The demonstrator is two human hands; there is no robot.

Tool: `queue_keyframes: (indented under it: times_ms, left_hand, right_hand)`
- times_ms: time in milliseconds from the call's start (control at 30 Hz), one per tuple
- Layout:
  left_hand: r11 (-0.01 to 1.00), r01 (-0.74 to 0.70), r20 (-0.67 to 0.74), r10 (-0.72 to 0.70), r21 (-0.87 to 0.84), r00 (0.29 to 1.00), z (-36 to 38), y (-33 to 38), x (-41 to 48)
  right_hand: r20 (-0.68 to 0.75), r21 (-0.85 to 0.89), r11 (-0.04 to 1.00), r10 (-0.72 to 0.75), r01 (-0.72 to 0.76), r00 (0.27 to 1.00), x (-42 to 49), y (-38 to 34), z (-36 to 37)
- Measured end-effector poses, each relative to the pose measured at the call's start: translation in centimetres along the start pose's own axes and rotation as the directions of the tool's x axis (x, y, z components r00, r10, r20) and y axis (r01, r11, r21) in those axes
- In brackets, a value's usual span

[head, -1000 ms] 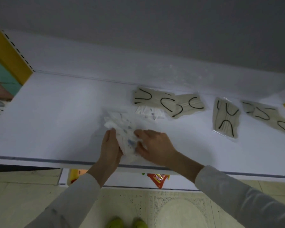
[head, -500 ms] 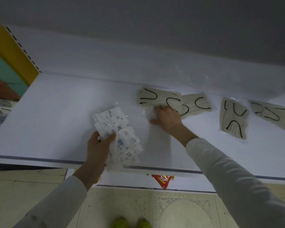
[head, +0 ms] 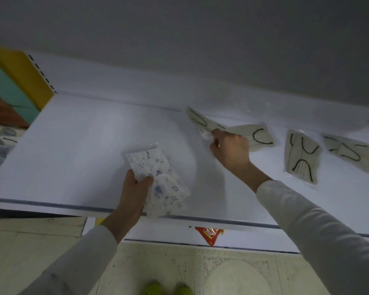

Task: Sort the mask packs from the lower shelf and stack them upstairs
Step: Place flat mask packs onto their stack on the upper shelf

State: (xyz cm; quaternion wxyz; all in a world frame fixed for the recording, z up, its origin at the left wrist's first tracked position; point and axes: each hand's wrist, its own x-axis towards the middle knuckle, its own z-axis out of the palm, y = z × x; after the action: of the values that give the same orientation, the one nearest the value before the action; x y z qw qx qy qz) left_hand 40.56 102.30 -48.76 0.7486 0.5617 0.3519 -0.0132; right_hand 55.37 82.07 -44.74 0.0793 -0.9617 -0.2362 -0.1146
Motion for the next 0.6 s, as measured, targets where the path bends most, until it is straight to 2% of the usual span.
queue_keyframes:
  times_ms: [67, 167, 300, 433, 500, 600]
  left_hand:
    - [1.0, 0.008, 0.008, -0.008, -0.009, 1.0, 0.6, -0.1, -0.2]
    - [0.998, 0.043, 0.006, -0.042, -0.054, 0.999, 1.6, -0.6, -0.3]
    - [0.995, 0.057, 0.042, -0.054, -0.086, 0.998, 2.9, -1.3, -0.9]
    - [0.955, 0.107, 0.002, -0.111, -0.276, 0.994, 3.9, -1.2, -1.6]
    - [0.965, 0.105, 0.024, -0.102, -0.241, 0.994, 3.8, -1.4, -1.7]
    - [0.994, -0.056, 0.056, 0.061, -0.091, 0.997, 3.2, -1.6, -2.5]
  right_hand:
    - [-0.089, 0.051, 0.998, -0.023, 0.027, 0.996, -0.3, 0.5, -0.6]
    - [-0.166, 0.092, 0.975, -0.184, 0.201, 0.969, -2.1, -0.4, -1.0]
    - [-0.135, 0.128, 0.897, -0.406, 0.422, 0.904, -6.0, -3.2, -1.1]
    - [-0.139, 0.194, 0.811, -0.534, 0.552, 0.834, -9.2, -5.0, -0.4]
    - [-0.116, 0.235, 0.781, -0.568, 0.579, 0.814, -10.4, -5.3, 0.2]
    - [-0.037, 0.35, 0.745, -0.595, 0.568, 0.803, -11.6, -5.4, 0.4]
